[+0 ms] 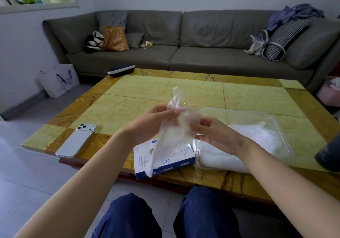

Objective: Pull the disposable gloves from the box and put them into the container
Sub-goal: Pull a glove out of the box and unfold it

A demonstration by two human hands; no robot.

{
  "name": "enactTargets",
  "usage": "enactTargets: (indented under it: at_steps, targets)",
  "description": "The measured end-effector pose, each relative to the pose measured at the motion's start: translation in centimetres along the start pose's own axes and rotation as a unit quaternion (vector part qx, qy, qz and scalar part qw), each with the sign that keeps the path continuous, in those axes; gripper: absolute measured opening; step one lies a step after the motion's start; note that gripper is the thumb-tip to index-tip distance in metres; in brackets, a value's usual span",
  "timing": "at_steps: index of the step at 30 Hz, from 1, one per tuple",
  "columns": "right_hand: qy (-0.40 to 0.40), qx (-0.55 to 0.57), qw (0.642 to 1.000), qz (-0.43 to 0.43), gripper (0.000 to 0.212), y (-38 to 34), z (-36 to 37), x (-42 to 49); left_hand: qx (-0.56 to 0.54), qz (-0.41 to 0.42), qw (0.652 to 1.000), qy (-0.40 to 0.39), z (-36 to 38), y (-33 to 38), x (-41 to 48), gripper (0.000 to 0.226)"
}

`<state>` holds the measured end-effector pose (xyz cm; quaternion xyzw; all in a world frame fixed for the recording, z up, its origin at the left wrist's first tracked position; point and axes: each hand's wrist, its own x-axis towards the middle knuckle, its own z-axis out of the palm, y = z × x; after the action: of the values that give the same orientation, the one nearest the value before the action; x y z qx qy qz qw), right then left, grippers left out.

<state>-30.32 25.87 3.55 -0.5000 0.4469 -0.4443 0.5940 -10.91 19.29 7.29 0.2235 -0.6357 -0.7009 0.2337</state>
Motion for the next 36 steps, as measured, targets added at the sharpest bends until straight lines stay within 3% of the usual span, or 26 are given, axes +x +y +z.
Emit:
enactTargets:
  at_steps: [2, 6, 10, 12, 15, 17, 19, 22, 23, 25, 28, 30, 32, 36]
  targets:
    - [0.048, 0.051, 0.997, -0.02, 0.02, -0.2, 0.1, -0.1, 0.019, -0.006, 0.999, 0.045, -0.6, -0.3, -0.1, 0.018]
    - [0.115, 0.044, 0.991, -0.05, 0.009, -0.5, -0.4, -0.2, 0.066, -0.025, 0.987, 0.142, -2.1, -1.6, -0.2, 0.02]
    - [0.141, 0.024, 0.988, -0.063, 0.01, -0.5, -0.8, -0.6, 0.098, -0.07, 0.977, 0.177, -3.0, -2.7, -0.2, 0.031]
    - [0.153, -0.003, 0.985, -0.075, 0.011, -0.5, -1.0, -0.8, 0.133, -0.1, 0.968, 0.19, -3.0, -2.9, 0.2, 0.025]
    - [0.172, -0.066, 0.977, -0.105, 0.01, -0.9, -1.2, -1.0, 0.253, -0.092, 0.913, 0.307, -2.6, -2.7, 1.4, 0.018]
    - [0.176, -0.132, 0.968, -0.121, 0.013, -1.0, -1.3, -1.2, 0.306, -0.007, 0.881, 0.361, -1.8, -2.0, 2.0, 0.021]
    - [0.168, -0.19, 0.959, -0.129, 0.016, -1.0, -1.4, -1.3, 0.323, 0.058, 0.902, 0.282, -0.9, -1.0, 2.6, 0.033]
    - [0.132, -0.249, 0.949, -0.143, 0.016, -1.2, -1.5, -1.7, 0.376, 0.008, 0.924, 0.068, 1.3, 0.1, 3.9, 0.07]
    - [0.123, -0.261, 0.946, -0.148, 0.014, -1.3, -1.5, -1.9, 0.392, -0.021, 0.92, 0.017, 1.9, 0.4, 4.3, 0.073]
    - [0.121, -0.27, 0.944, -0.147, 0.012, -1.6, -1.7, -2.5, 0.414, -0.055, 0.907, -0.05, 2.5, 1.1, 5.0, 0.06]
    - [0.112, -0.288, 0.945, -0.108, 0.025, -1.8, -2.9, -3.3, 0.458, -0.039, 0.886, -0.066, 2.9, 1.7, 6.1, 0.022]
    - [0.095, -0.319, 0.94, -0.077, 0.025, -1.8, -4.0, -3.9, 0.484, -0.019, 0.873, -0.057, 3.4, 2.2, 6.8, 0.008]
    - [0.091, -0.361, 0.927, -0.054, 0.018, -1.7, -4.9, -4.2, 0.492, 0.0, 0.869, -0.048, 3.9, 2.7, 7.6, 0.01]
    - [0.146, -0.35, 0.925, -0.027, 0.028, -2.3, -6.4, -4.8, 0.488, 0.041, 0.871, -0.019, 5.1, 3.3, 9.6, 0.012]
